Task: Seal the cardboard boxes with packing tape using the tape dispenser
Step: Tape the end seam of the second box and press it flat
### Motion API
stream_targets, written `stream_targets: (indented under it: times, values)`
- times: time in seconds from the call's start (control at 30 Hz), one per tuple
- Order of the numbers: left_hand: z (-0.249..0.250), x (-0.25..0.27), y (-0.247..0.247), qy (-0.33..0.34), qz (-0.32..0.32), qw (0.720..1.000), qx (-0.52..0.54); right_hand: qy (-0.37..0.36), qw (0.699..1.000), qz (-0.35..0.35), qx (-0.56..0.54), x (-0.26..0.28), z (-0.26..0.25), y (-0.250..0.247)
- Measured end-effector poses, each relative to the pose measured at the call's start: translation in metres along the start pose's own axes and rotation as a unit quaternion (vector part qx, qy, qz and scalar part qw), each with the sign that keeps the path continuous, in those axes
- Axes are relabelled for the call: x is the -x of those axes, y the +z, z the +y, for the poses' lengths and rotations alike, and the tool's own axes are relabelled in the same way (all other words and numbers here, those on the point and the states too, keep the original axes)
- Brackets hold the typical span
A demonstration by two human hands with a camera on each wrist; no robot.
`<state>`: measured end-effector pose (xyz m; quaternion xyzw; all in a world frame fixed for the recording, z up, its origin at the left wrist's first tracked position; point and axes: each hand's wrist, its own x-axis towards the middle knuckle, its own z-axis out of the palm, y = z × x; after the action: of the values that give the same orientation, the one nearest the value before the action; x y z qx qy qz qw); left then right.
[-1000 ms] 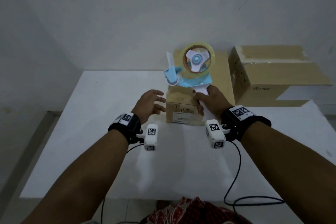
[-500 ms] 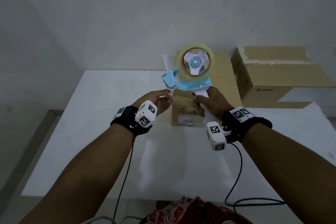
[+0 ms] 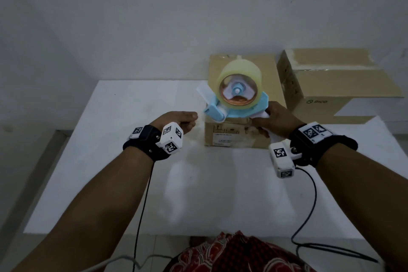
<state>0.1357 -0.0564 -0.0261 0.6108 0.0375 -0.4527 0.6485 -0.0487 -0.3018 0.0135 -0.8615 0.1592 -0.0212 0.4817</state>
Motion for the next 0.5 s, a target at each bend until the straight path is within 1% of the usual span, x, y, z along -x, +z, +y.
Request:
stream_targets:
  times: [0.07,0.23,0.5]
  values:
    - [0.001,0.002,-0.002,0.0,-0.018,1.0,0.003,0.01,1.0,-0.002,-0.014,0.002,0.005,-0.007]
    - [0.005,0.005,0.012,0.001,-0.055,0.998,0.018,-0.03,0.999,-0.011,0.006,0.007,0.004,-0.019]
    - [-0.001,-0.005,0.014,0.024,-0.051,0.998,0.027,-0.058,0.998,0.0,0.033,0.008,0.006,-0.028]
